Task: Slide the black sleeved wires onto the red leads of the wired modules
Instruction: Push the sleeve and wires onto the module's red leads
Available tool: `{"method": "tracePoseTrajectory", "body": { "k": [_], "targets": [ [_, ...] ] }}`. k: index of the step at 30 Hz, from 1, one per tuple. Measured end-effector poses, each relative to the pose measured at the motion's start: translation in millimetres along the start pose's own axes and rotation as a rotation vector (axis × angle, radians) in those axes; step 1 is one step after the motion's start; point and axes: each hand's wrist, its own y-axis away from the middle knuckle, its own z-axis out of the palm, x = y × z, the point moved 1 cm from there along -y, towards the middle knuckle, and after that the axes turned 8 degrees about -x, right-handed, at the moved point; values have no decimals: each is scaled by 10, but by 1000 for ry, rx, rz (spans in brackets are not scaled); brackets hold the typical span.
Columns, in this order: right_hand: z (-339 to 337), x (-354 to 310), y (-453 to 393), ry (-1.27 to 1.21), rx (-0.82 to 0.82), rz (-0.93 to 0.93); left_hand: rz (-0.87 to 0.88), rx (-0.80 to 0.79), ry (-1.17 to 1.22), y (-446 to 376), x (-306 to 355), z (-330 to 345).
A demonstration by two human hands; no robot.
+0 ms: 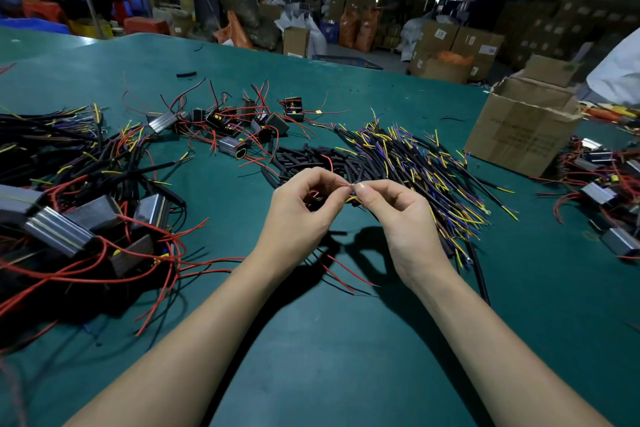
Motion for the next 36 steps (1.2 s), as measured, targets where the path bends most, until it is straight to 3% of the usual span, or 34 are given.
{"method": "tracePoseTrajectory", "body": {
  "k": [11, 18, 24, 28, 36],
  "targets": [
    [1, -81, 29, 136, 63, 29, 38, -48, -61, 10, 3, -57],
    [-11, -164, 23, 172, -13, 1, 27, -52, -76, 6, 47, -70],
    [15, -225, 74, 680, -15, -372, -77, -27, 16, -32, 120, -77],
    [-11, -214, 96, 979, -19, -501, -1, -60, -74, -26, 131, -102],
    [-47, -200, 69, 805, -68, -403, 198, -183, -442, -13, 52, -188]
  ]
}}
